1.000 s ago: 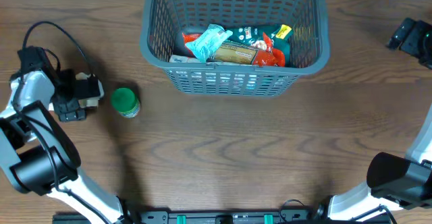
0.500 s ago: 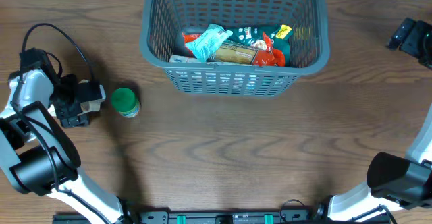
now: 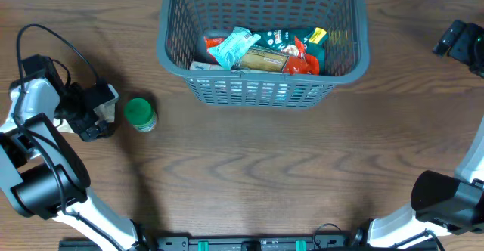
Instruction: Pack container
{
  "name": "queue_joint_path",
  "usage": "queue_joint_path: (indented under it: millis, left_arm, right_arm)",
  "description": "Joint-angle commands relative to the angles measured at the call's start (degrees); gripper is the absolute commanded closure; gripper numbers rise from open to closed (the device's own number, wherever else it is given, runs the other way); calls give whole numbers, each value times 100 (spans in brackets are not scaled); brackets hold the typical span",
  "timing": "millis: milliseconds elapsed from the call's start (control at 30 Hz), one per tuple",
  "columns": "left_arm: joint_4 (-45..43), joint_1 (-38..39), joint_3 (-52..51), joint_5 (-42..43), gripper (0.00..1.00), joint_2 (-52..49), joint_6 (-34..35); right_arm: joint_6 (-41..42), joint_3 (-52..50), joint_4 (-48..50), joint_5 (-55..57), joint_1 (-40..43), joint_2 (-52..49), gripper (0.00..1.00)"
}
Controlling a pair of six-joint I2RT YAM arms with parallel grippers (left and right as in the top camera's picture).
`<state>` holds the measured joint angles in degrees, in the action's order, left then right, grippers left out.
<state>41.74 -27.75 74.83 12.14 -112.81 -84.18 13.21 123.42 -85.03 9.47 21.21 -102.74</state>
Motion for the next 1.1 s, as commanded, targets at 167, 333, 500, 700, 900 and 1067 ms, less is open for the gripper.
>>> queue_joint_path:
  millis: [167, 333, 500, 700, 900, 1067]
  left_arm:
    - [149, -13, -186, 262, 1, -262, 256]
    - [151, -17, -186, 262, 1, -262, 256]
    - [173, -17, -186, 264, 1, -262, 256]
    - [546, -17, -186, 267, 1, -262, 256]
    - [688, -17, -186, 267, 2, -262, 256]
    - [684, -17, -186, 267, 2, -262, 256]
  right_arm:
    - [46, 0, -4, 57, 35, -2, 1]
    - [46, 0, -4, 57, 35, -2, 1]
    - [46, 0, -4, 57, 35, -2, 1]
    - [46, 0, -4, 57, 35, -2, 1]
    - [46, 0, -4, 57, 35, -2, 1]
    - [46, 0, -7, 57, 35, -2, 1]
